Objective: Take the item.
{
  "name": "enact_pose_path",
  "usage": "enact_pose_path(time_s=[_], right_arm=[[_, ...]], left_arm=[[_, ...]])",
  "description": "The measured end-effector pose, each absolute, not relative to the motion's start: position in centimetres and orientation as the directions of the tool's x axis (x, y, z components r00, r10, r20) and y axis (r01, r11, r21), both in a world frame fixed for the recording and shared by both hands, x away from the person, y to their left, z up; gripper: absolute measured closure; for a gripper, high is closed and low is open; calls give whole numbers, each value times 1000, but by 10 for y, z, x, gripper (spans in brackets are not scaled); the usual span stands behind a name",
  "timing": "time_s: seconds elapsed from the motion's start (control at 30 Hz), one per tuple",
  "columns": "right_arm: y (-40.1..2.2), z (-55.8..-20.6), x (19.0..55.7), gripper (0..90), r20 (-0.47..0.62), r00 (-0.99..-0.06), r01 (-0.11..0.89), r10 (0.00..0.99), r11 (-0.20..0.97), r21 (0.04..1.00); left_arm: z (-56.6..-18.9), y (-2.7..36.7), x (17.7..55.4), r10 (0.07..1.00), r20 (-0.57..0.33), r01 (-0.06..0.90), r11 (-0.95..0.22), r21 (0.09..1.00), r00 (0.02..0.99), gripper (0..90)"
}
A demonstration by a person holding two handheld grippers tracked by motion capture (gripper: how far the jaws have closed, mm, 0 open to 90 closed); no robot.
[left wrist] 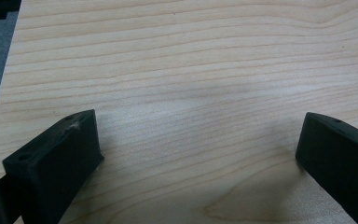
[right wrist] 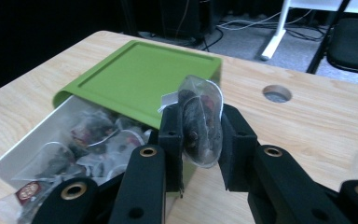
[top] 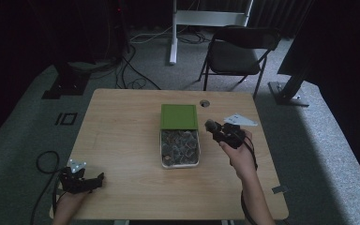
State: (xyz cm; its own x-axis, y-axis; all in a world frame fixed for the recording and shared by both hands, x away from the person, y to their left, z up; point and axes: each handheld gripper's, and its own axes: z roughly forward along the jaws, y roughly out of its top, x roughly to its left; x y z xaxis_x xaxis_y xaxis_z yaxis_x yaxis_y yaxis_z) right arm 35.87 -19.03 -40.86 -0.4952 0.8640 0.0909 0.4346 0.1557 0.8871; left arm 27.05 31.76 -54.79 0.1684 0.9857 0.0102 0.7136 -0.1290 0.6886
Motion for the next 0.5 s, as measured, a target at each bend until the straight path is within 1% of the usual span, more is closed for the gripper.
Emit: enact_pose_path(time_s=[0.5], right_arm=[[-228,-408,370,739,83,-399,452,913,116,884]], left_arm=[[-548,318,270,986,10,714,-129,688,168,2]])
